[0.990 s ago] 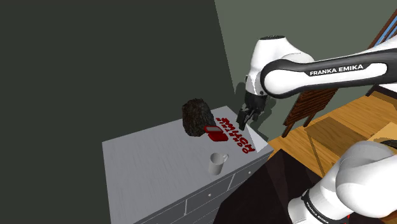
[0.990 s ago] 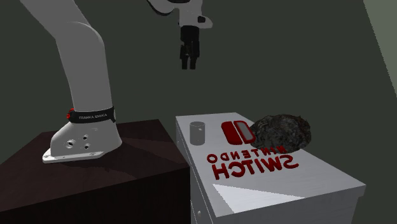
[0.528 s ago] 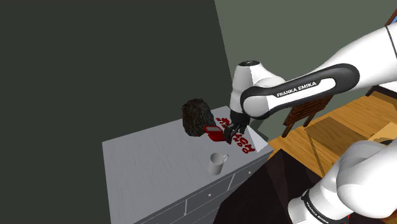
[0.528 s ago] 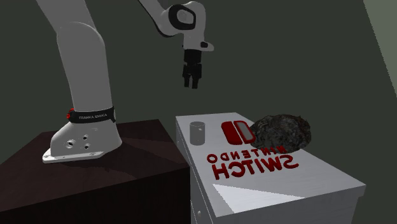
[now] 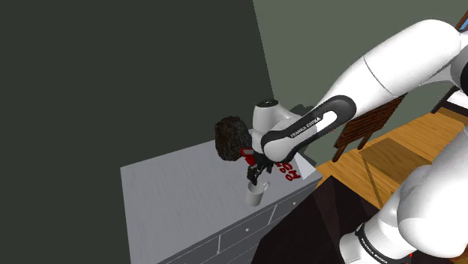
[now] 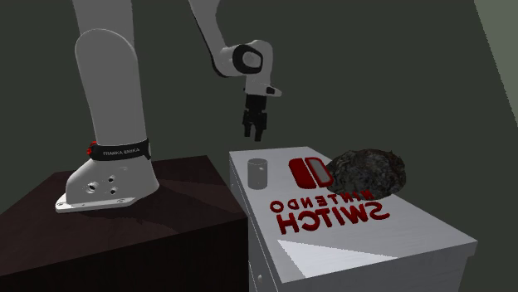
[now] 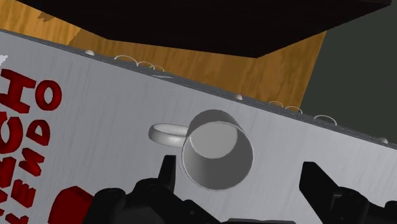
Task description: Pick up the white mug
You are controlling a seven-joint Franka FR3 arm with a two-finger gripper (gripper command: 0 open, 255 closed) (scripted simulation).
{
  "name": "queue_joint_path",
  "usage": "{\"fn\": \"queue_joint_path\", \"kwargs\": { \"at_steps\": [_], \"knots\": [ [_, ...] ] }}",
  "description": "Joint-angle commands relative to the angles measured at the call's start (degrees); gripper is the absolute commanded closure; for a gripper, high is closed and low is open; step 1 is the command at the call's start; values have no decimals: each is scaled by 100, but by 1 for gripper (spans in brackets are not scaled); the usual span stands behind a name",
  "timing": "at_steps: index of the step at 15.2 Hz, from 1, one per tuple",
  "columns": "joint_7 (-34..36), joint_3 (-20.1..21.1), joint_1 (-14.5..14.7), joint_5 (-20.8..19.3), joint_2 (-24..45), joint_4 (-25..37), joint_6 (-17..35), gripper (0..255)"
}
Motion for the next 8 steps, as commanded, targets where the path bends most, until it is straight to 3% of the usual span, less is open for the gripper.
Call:
{"fn": "queue_joint_path", "kwargs": {
  "at_steps": [1, 5, 8],
  "knots": [
    [129, 29, 49, -100, 474, 108, 309, 0],
    [401, 9, 205, -341, 1454, 516, 764, 0],
    [473, -37, 263, -423, 1785, 625, 965, 0]
  ]
}}
